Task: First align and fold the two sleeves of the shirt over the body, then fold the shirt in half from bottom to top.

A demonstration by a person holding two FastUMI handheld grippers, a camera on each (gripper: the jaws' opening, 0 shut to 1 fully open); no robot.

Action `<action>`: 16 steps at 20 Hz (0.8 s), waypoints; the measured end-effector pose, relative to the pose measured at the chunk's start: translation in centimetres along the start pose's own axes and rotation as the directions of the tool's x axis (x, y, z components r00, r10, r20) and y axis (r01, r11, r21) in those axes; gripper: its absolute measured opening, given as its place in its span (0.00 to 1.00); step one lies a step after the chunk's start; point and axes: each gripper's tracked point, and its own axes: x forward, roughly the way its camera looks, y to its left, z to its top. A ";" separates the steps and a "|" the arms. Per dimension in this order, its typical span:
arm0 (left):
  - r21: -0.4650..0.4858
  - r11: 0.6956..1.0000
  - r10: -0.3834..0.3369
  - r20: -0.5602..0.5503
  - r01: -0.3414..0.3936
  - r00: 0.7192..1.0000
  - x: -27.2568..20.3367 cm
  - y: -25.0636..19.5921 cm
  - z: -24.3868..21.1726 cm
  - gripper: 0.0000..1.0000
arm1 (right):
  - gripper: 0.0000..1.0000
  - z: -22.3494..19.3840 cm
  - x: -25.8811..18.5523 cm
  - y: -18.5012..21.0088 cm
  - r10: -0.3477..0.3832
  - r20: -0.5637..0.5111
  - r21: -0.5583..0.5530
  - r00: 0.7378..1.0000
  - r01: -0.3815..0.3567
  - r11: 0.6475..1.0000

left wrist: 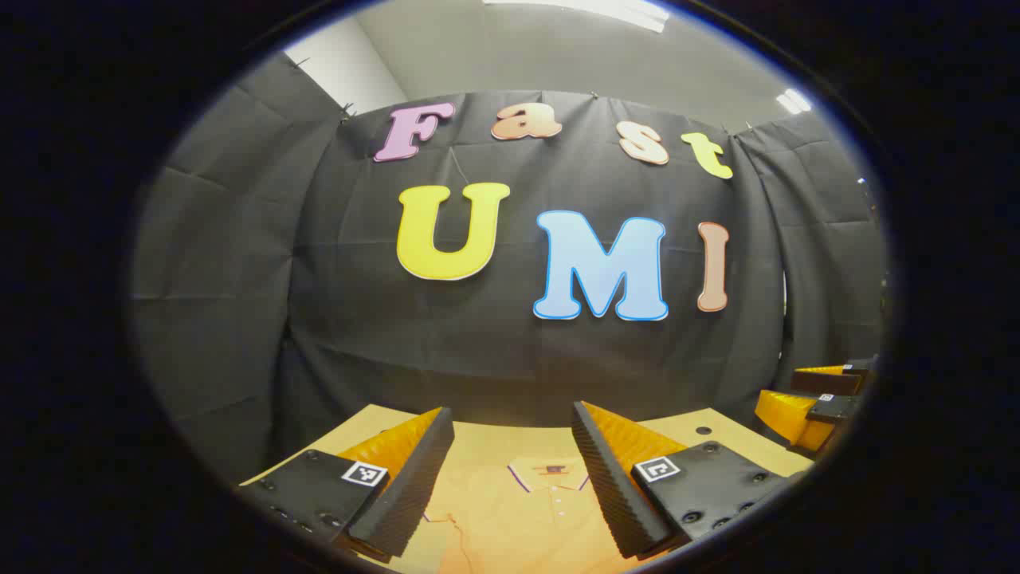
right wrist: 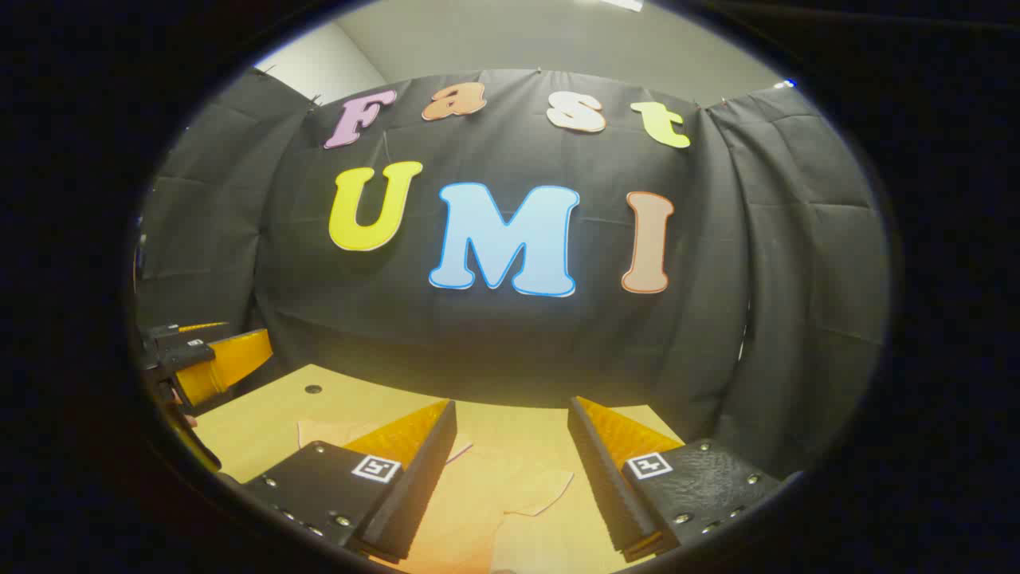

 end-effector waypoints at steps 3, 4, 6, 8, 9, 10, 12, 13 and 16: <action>-0.002 1.000 0.003 -0.003 -0.003 1.000 -0.1 0.1 -0.1 0.97 | 0.88 -0.3 0.0 0.2 0.005 -0.008 -0.008 1.000 -0.005 1.000; -0.004 1.000 0.003 -0.005 -0.003 1.000 -0.1 0.1 -0.1 0.96 | 0.88 -0.4 0.0 0.2 0.008 -0.009 -0.009 1.000 -0.008 1.000; -0.008 1.000 0.007 -0.007 -0.007 1.000 -0.1 0.1 -0.1 0.96 | 0.88 -0.5 -0.2 0.5 0.010 -0.010 -0.008 1.000 -0.010 1.000; -0.010 1.000 0.009 -0.008 -0.009 1.000 -0.2 0.1 -0.1 0.96 | 0.88 -0.6 -0.5 0.6 0.010 -0.011 -0.011 1.000 -0.010 1.000; -0.010 1.000 0.012 -0.008 -0.012 1.000 -0.2 0.1 -0.1 0.96 | 0.88 -0.6 -0.6 0.6 0.011 -0.014 -0.011 1.000 -0.011 1.000; -0.009 1.000 0.012 -0.008 -0.012 1.000 -0.2 0.1 -0.1 0.96 | 0.88 -0.7 -0.7 0.7 0.012 -0.017 -0.010 1.000 -0.012 1.000; -0.005 1.000 0.012 -0.008 -0.012 1.000 -0.3 0.1 -0.1 0.97 | 0.88 -0.7 -0.8 0.8 0.013 -0.020 -0.005 1.000 -0.013 1.000; -0.003 1.000 0.010 -0.009 -0.010 1.000 -0.3 0.1 -0.1 0.97 | 0.88 -0.6 -0.8 0.7 0.012 -0.019 -0.004 1.000 -0.012 1.000; 0.005 1.000 0.006 -0.008 -0.006 1.000 -0.2 0.1 0.0 0.96 | 0.88 -0.7 -0.7 0.8 0.012 -0.024 0.000 1.000 -0.012 1.000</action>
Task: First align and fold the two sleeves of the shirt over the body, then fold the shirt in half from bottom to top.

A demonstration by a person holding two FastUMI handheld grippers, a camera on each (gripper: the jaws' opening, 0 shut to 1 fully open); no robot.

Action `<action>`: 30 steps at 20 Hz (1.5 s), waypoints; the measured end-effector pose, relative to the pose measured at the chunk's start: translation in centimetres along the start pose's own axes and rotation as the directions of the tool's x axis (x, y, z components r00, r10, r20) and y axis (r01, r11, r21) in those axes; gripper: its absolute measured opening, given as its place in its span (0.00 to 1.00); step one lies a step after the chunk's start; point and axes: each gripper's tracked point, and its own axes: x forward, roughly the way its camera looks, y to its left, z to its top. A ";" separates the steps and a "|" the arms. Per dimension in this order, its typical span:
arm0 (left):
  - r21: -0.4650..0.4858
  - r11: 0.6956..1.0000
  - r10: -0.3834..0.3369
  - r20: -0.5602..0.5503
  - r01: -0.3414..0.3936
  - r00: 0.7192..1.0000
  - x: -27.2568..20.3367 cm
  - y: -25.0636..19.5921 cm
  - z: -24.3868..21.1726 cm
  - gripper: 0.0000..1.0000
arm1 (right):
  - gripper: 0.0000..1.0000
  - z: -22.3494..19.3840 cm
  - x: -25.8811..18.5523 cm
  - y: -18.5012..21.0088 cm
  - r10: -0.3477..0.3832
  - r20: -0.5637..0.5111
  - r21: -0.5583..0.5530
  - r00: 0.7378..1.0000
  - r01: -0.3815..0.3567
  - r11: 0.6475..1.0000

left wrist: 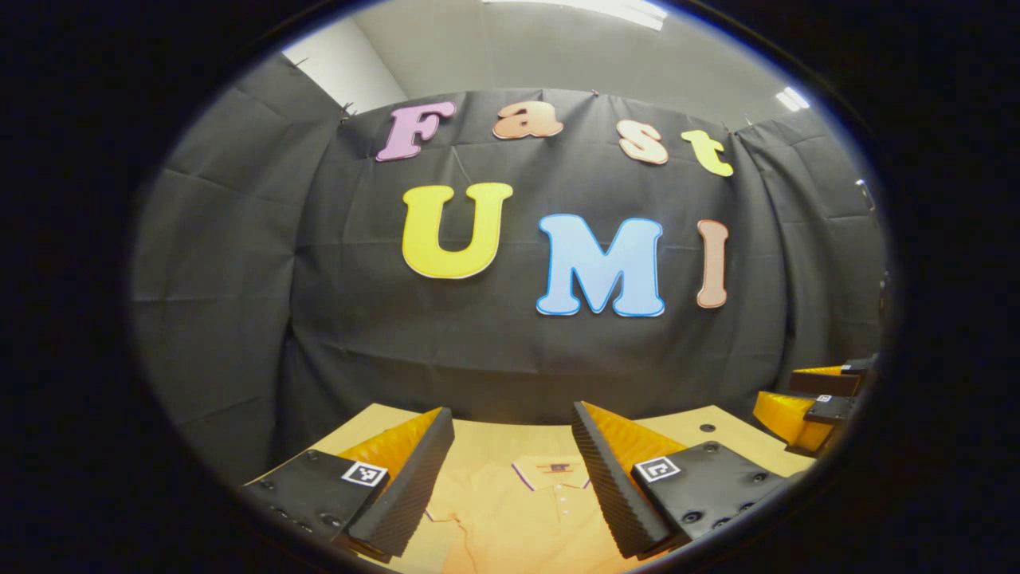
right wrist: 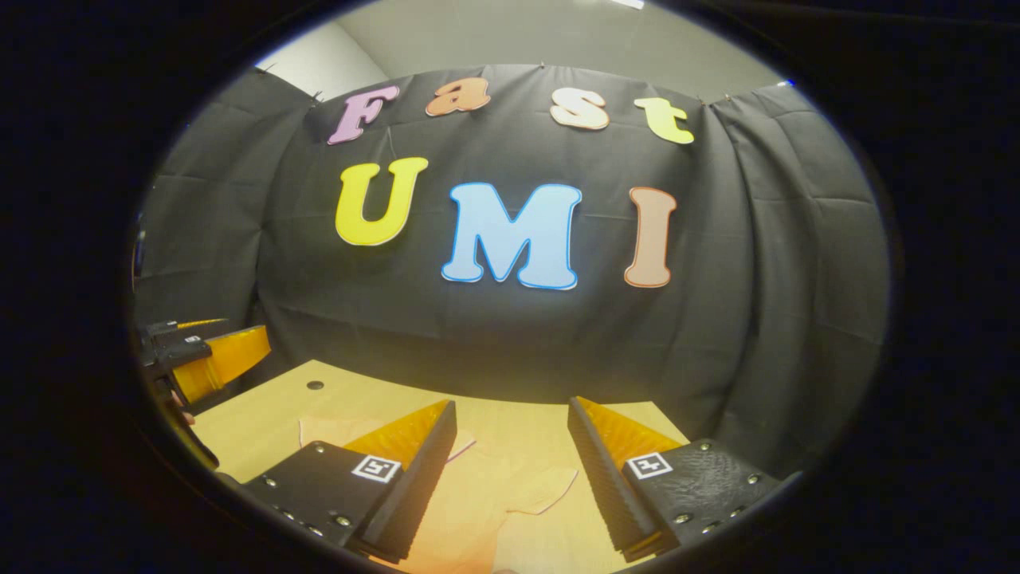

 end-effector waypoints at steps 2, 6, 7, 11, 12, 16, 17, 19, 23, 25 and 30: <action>0.010 1.000 -0.002 -0.001 0.002 1.000 0.0 0.0 0.0 0.97 | 0.88 -0.1 0.2 0.1 0.003 -0.007 0.003 1.000 -0.003 1.000; 0.013 1.000 -0.003 -0.004 0.003 1.000 0.0 0.0 0.1 0.97 | 0.86 -0.3 1.0 0.0 0.006 -0.017 0.009 1.000 -0.006 1.000; 0.015 1.000 -0.002 -0.006 0.002 1.000 0.1 0.0 0.0 0.97 | 0.86 -0.3 1.2 0.0 0.006 -0.020 0.011 1.000 -0.006 1.000; 0.021 1.000 0.001 -0.010 -0.001 1.000 0.2 0.0 -0.1 0.96 | 0.88 -1.4 2.8 -0.6 -0.001 -0.049 0.012 0.999 0.002 1.000; 0.020 1.000 0.003 -0.011 -0.003 1.000 0.2 0.1 -0.2 0.97 | 0.86 -1.8 3.3 -0.9 -0.004 -0.059 0.008 0.998 0.005 1.000; 0.005 1.000 0.013 -0.026 -0.013 1.000 0.3 0.1 -0.7 0.97 | 0.88 -4.4 5.7 -2.4 -0.031 -0.126 0.012 0.992 0.032 0.999; -0.002 1.000 0.016 -0.028 -0.016 0.999 0.4 0.1 -0.7 0.96 | 0.88 -5.1 6.3 -3.0 -0.041 -0.146 0.015 0.988 0.044 0.999; -0.013 1.000 0.022 -0.036 -0.023 0.999 0.4 0.2 -1.1 0.96 | 0.88 -6.7 7.8 -4.0 -0.066 -0.181 0.016 0.981 0.070 0.997; -0.004 0.999 0.040 -0.049 -0.040 0.998 1.0 0.8 -1.8 0.97 | 0.88 -10.7 10.7 -5.6 -0.097 -0.279 0.021 0.956 0.107 0.994; 0.001 0.999 0.049 -0.055 -0.049 0.997 0.9 0.9 -2.1 0.97 | 0.89 -12.9 11.9 -6.0 -0.093 -0.335 0.030 0.938 0.109 0.994; 0.012 0.997 0.082 -0.067 -0.081 0.994 0.4 1.8 -2.6 0.98 | 0.88 -17.6 14.3 -6.7 -0.092 -0.444 0.000 0.891 0.103 0.995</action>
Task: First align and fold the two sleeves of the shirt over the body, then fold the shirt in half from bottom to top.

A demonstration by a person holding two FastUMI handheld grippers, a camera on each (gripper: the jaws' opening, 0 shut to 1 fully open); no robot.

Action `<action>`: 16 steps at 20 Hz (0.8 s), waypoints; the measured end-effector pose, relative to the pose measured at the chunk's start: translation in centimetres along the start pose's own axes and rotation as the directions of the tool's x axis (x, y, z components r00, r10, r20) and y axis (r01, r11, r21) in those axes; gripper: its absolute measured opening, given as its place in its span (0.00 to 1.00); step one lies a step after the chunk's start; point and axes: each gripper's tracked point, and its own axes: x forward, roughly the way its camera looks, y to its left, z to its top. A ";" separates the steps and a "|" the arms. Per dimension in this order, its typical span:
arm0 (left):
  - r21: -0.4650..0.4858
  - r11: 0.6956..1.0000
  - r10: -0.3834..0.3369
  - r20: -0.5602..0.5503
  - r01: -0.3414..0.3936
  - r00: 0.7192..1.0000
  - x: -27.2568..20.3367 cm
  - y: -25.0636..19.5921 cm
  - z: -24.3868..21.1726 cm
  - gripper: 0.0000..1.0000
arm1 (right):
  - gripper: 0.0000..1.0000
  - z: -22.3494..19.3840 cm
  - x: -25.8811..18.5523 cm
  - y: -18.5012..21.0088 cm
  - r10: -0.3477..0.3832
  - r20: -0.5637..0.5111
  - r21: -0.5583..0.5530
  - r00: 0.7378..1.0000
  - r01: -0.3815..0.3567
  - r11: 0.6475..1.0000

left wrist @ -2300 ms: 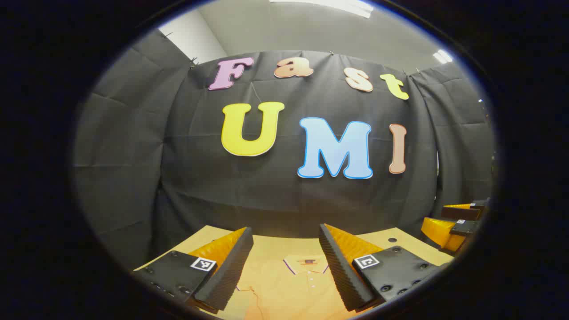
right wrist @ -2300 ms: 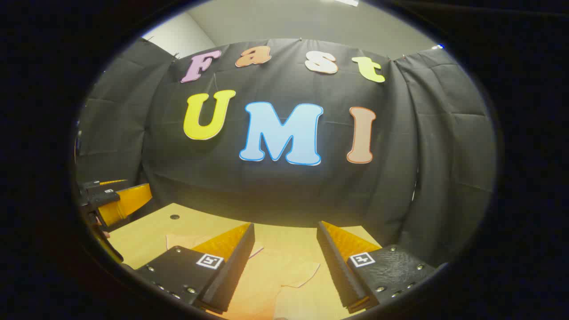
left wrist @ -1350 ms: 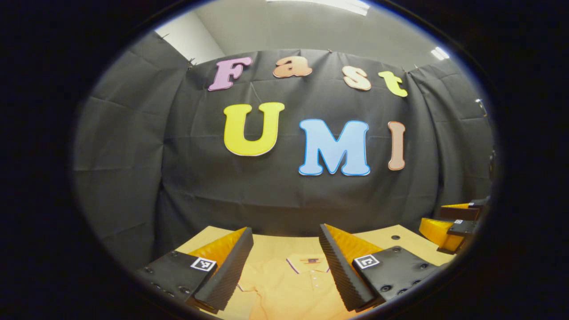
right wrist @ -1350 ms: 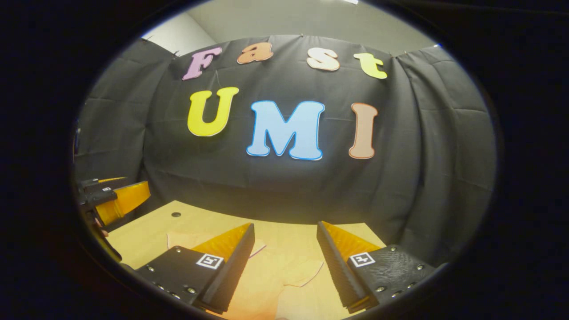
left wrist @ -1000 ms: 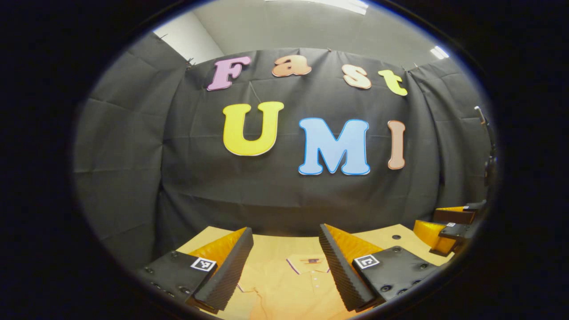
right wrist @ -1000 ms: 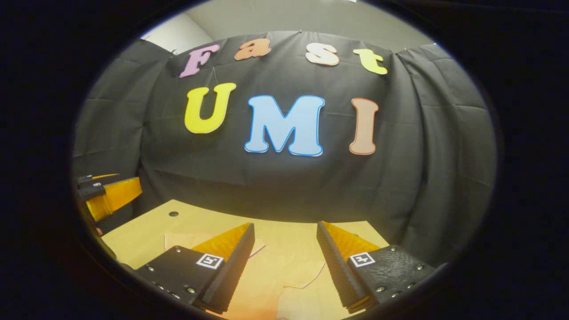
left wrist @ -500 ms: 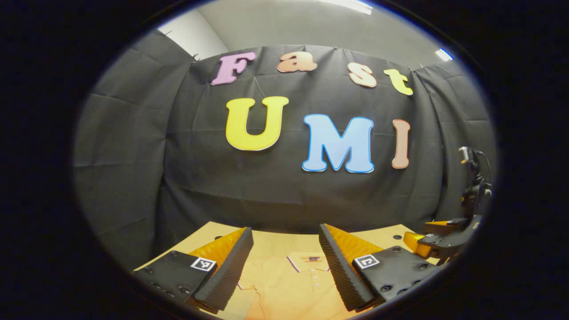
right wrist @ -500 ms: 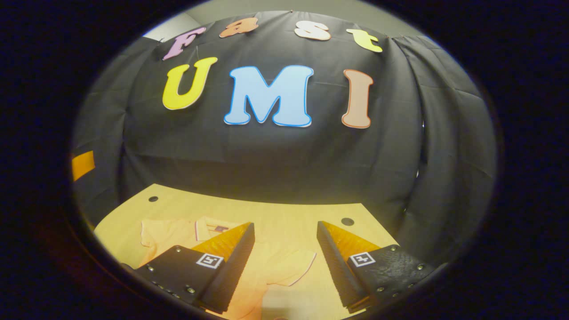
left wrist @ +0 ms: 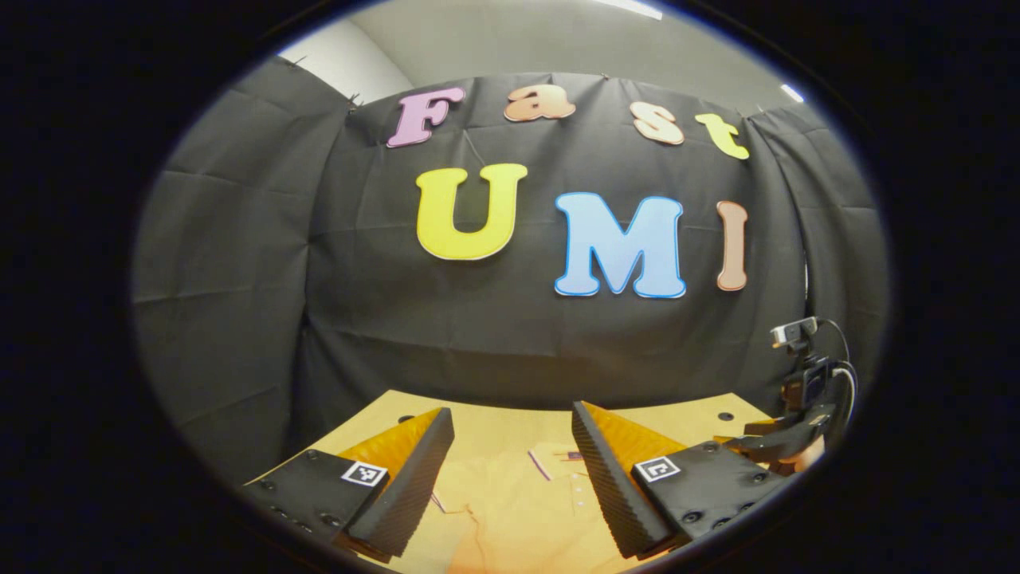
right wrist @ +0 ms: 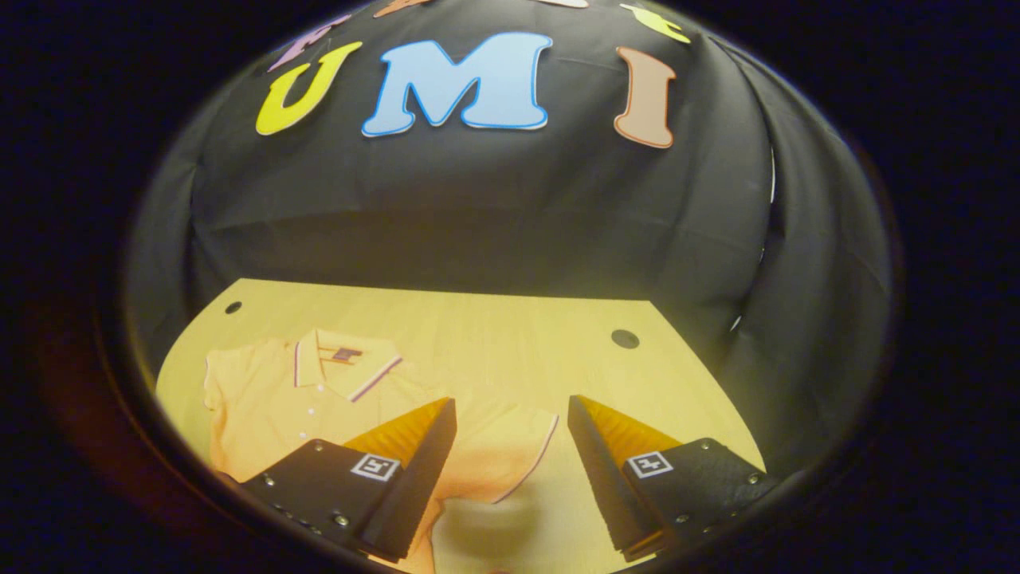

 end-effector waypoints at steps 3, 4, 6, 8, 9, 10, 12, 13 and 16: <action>0.003 1.000 0.019 -0.006 -0.018 1.000 -0.3 0.3 -0.3 0.98 | 0.89 -1.7 2.3 -0.4 0.001 -0.058 -0.001 0.998 -0.001 1.000; 0.002 1.000 0.023 -0.010 -0.023 1.000 -0.4 0.4 -0.5 0.98 | 0.88 -2.4 3.2 -0.6 -0.004 -0.080 -0.002 0.997 0.004 1.000; -0.001 0.999 0.033 -0.019 -0.033 0.999 -0.7 0.5 -0.9 0.98 | 0.89 -3.8 4.3 -1.1 -0.010 -0.133 0.009 0.991 0.012 1.000; -0.002 0.999 0.045 -0.025 -0.045 0.999 -1.1 0.7 -1.1 0.98 | 0.88 -5.2 5.6 -1.4 -0.009 -0.180 0.036 0.984 0.015 0.999; -0.001 0.999 0.052 -0.029 -0.052 0.998 -1.2 0.9 -1.2 0.98 | 0.88 -5.7 6.2 -1.6 -0.013 -0.197 0.040 0.980 0.021 0.999; -0.001 0.998 0.059 -0.031 -0.059 0.998 -1.4 1.0 -1.4 0.98 | 0.88 -6.2 6.6 -2.0 -0.020 -0.209 0.038 0.978 0.028 0.999; 0.002 0.998 0.069 -0.038 -0.069 0.997 -1.7 1.2 -1.6 0.98 | 0.88 -7.1 7.6 -2.2 -0.018 -0.238 0.044 0.971 0.030 0.999; 0.003 0.997 0.073 -0.042 -0.073 0.996 -1.8 1.3 -1.9 0.97 | 0.89 -7.7 8.0 -2.3 -0.017 -0.260 0.055 0.965 0.033 0.998; 0.008 0.997 0.080 -0.049 -0.080 0.996 -2.2 1.4 -2.2 0.98 | 0.89 -8.8 8.7 -2.4 -0.005 -0.308 0.100 0.952 0.038 0.994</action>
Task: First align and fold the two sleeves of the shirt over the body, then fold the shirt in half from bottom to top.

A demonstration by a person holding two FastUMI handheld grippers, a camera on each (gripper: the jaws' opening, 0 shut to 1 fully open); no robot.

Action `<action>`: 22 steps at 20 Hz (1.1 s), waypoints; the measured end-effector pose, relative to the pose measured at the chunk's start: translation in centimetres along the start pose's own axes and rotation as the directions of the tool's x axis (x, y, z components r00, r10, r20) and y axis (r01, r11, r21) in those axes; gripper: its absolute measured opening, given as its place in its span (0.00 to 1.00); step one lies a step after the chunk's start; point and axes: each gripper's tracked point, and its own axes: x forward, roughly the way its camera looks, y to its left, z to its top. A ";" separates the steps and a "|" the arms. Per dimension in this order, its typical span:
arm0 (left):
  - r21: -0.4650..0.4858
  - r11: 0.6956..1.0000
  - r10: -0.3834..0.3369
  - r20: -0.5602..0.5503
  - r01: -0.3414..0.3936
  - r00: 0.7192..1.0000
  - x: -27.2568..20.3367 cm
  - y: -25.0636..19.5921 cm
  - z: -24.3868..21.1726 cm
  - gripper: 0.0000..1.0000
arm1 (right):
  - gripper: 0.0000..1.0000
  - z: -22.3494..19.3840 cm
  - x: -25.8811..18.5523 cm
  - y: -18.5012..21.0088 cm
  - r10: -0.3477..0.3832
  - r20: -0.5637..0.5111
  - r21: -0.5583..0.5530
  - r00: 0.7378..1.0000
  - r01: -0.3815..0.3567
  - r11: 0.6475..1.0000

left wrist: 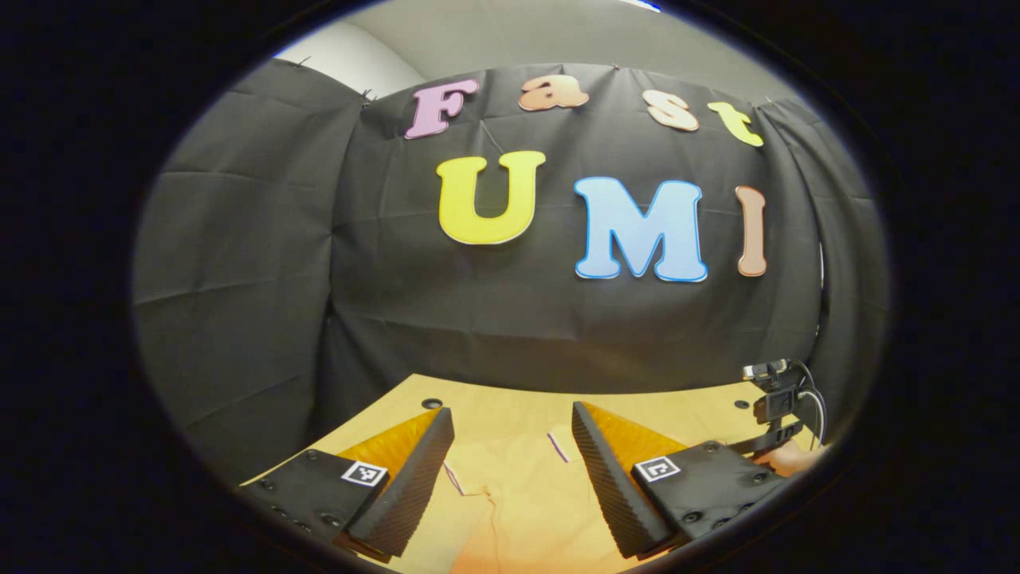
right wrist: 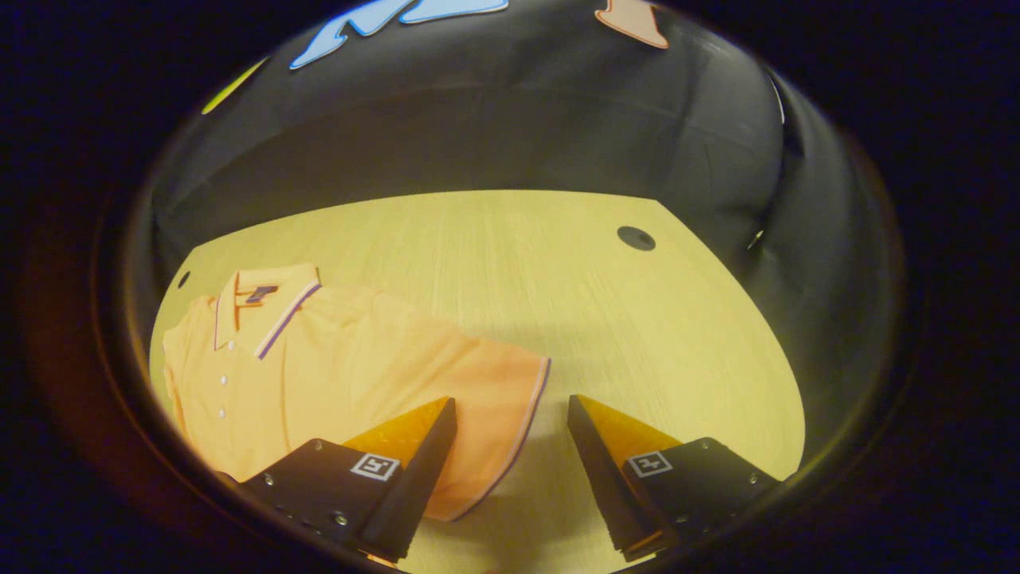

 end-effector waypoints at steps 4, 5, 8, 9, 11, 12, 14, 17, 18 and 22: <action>0.001 1.000 -0.002 -0.001 0.002 1.000 -0.1 -0.3 -0.1 0.98 | 0.87 0.1 -0.1 0.6 0.018 0.000 0.006 1.000 -0.018 1.000; 0.000 1.000 -0.003 0.000 0.003 1.000 -0.2 -0.4 0.0 0.98 | 0.82 0.0 -0.3 1.1 0.029 -0.005 0.009 1.000 -0.029 1.000; 0.002 1.000 -0.007 0.005 0.007 1.000 -0.3 -0.5 0.2 0.98 | 0.38 -0.1 -0.2 2.1 0.050 -0.011 0.020 0.999 -0.050 0.999; 0.003 1.000 -0.006 0.007 0.006 1.000 -0.3 -0.5 0.3 0.98 | 0.33 -0.1 -0.3 2.4 0.052 -0.014 0.025 0.999 -0.052 0.998; 0.000 1.000 -0.003 0.008 0.003 1.000 -0.5 -0.3 0.1 0.97 | 0.12 0.1 -0.3 2.7 0.055 -0.009 0.029 0.998 -0.054 0.998; -0.003 1.000 0.000 0.007 0.000 1.000 -0.7 -0.1 0.1 0.98 | 0.12 -0.1 -0.5 2.8 0.054 -0.007 0.018 0.999 -0.053 0.998; -0.011 1.000 0.007 0.003 -0.007 1.000 -0.8 0.1 -0.1 0.98 | 0.01 0.5 -0.7 2.6 0.037 0.021 0.005 0.999 -0.038 0.999; -0.024 1.000 0.016 0.005 -0.016 1.000 -1.1 0.5 -0.1 0.98 | 0.01 1.8 -2.1 3.1 0.046 0.066 -0.036 0.997 -0.043 0.998; -0.027 1.000 0.016 0.006 -0.016 1.000 -1.1 0.5 -0.2 0.98 | 0.01 2.3 -2.8 3.4 0.055 0.085 -0.058 0.995 -0.050 0.997; -0.035 0.999 0.014 0.011 -0.013 1.000 -1.2 0.4 -0.1 0.97 | 0.01 4.8 -5.5 6.3 0.125 0.167 -0.149 0.978 -0.100 0.984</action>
